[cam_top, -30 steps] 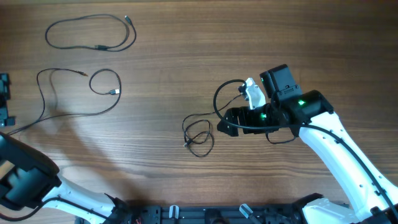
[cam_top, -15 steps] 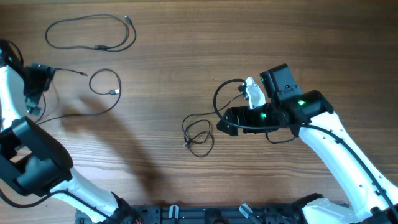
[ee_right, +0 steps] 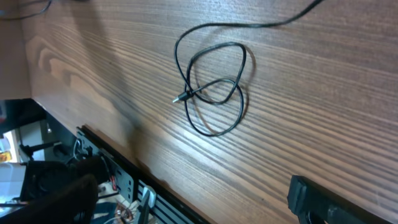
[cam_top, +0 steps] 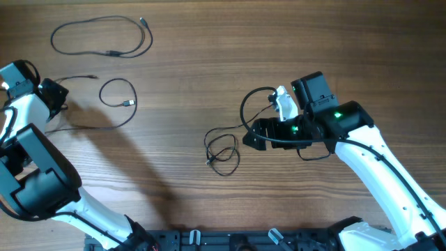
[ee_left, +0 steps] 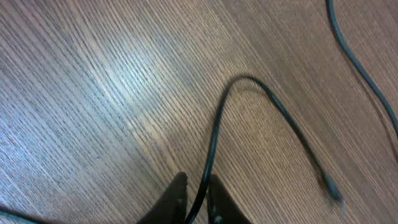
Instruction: Untangle cables
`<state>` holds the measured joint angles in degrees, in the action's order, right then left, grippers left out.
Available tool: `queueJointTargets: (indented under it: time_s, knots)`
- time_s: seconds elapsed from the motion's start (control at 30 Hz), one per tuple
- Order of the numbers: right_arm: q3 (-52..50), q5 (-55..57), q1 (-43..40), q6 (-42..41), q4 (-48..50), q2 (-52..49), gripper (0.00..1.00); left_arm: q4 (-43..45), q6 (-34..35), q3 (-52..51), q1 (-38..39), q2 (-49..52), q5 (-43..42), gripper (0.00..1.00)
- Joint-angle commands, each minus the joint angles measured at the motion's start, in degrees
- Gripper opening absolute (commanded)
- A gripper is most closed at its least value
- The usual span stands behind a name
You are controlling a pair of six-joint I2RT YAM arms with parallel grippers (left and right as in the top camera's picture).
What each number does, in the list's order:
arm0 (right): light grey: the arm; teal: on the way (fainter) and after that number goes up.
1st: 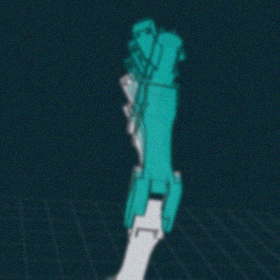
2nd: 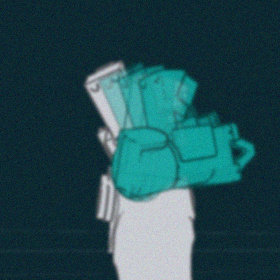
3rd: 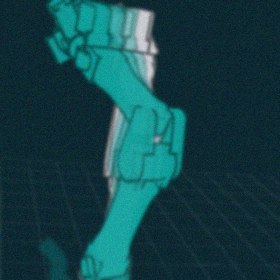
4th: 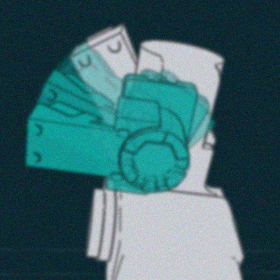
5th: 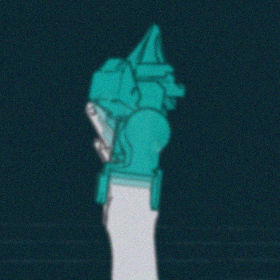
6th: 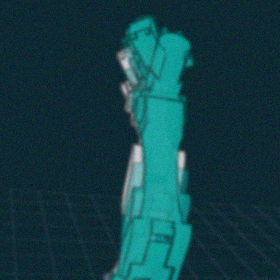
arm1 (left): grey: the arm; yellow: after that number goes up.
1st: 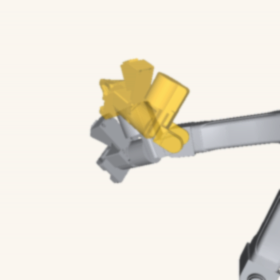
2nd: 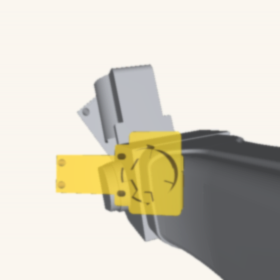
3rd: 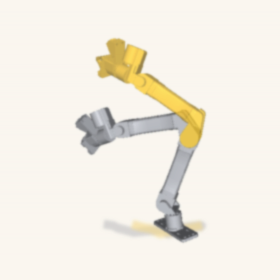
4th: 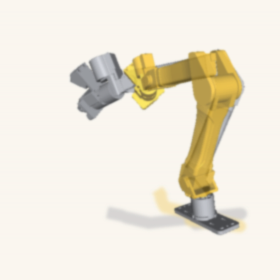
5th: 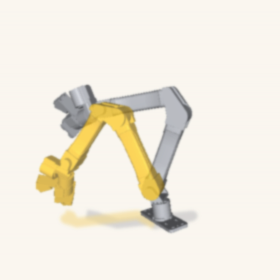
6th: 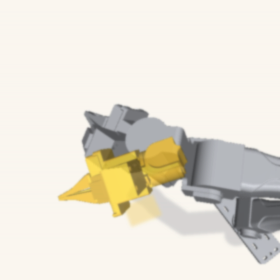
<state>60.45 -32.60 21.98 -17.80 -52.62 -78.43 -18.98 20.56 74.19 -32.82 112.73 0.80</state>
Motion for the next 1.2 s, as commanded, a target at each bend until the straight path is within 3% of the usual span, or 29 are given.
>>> queueJointTargets:
  time_s: [0.0,0.17,0.2,0.27,0.43,0.6,0.77,0.8,0.83,0.87,0.9,1.0,1.17]
  knots:
    - [0.2,-0.9,0.2,-0.3,-0.7,0.6,1.0,-1.4,-0.9,-0.7,-0.1,-0.8,-3.6,0.04]
    - [0.2,-0.9,0.2,-0.2,-1.0,0.6,1.0,9.8,-0.6,-0.7,0.0,-15.2,-37.0,0.04]
    - [0.2,-0.9,0.2,-0.2,-0.9,0.6,1.0,10.6,-0.7,-0.7,0.0,-17.6,-39.2,0.04]
    - [0.2,-0.9,0.2,-0.2,-0.7,0.6,1.0,8.3,-2.9,-0.7,0.1,-19.6,-39.1,0.04]
    - [0.2,-0.9,0.2,-0.2,-0.8,0.6,1.0,-17.2,-41.6,-1.0,4.3,-15.7,-36.6,0.04]
    - [0.2,-0.9,0.2,-0.1,-1.0,0.6,1.0,-21.1,-42.1,-1.4,8.8,-9.9,-24.2,0.04]
    - [0.2,-0.9,0.2,1.2,-1.0,0.6,1.0,-22.4,-45.9,-1.4,12.0,-9.6,-26.6,0.04]
    - [0.2,-0.9,0.2,1.2,-1.0,0.6,1.0,-22.4,-45.8,-1.4,12.7,-9.6,-25.9,0.1]
    - [0.2,-0.9,0.2,1.2,-1.0,0.6,1.0,-22.5,-45.5,-1.4,13.0,-9.6,-24.5,0.27]
    - [0.2,-0.9,0.2,1.2,-1.0,0.6,1.0,-22.5,-43.3,-1.4,13.2,-9.5,-21.6,0.76]
    - [0.2,-0.9,0.2,1.2,-1.0,0.6,1.0,-22.4,-40.8,-1.5,13.2,-9.3,-18.7,1.0]
    - [0.2,-0.9,0.2,1.3,-1.0,0.6,1.0,-21.7,-33.8,-1.5,13.1,-8.6,-12.0,1.0]
    - [0.2,-0.9,0.2,1.3,-0.9,0.6,1.0,-18.7,-11.7,-1.4,13.0,-8.6,-10.3,1.0]
